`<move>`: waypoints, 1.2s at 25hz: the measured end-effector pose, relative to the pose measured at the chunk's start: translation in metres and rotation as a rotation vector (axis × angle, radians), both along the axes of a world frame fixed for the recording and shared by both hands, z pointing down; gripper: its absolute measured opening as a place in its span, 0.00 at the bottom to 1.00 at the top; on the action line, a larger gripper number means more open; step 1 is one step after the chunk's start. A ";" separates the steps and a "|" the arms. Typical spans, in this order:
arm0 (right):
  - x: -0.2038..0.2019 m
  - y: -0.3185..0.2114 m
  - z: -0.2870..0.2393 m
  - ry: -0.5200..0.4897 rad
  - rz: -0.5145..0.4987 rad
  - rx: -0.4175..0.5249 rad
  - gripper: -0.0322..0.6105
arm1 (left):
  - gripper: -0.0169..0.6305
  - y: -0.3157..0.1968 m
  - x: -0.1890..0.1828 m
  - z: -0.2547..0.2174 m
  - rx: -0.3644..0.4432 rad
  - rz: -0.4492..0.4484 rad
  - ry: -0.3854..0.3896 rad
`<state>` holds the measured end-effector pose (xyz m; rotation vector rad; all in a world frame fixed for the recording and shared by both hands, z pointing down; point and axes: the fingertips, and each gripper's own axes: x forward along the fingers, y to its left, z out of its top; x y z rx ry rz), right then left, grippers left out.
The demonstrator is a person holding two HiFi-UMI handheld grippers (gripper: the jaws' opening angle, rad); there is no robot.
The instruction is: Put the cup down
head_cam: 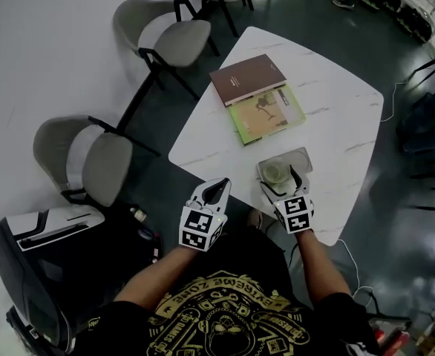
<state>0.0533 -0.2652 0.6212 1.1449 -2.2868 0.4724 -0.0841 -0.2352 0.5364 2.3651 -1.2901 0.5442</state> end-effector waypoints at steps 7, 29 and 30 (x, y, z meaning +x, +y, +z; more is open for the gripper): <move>0.023 0.055 -0.022 -0.031 0.129 -0.007 0.68 | 0.03 0.022 -0.002 -0.016 0.043 0.026 0.049; -0.075 0.218 -0.154 -0.148 0.118 0.165 0.26 | 0.04 0.154 -0.038 -0.054 0.088 0.068 0.123; -0.077 0.226 -0.155 -0.155 0.120 0.165 0.24 | 0.03 0.158 -0.040 -0.056 0.088 0.067 0.135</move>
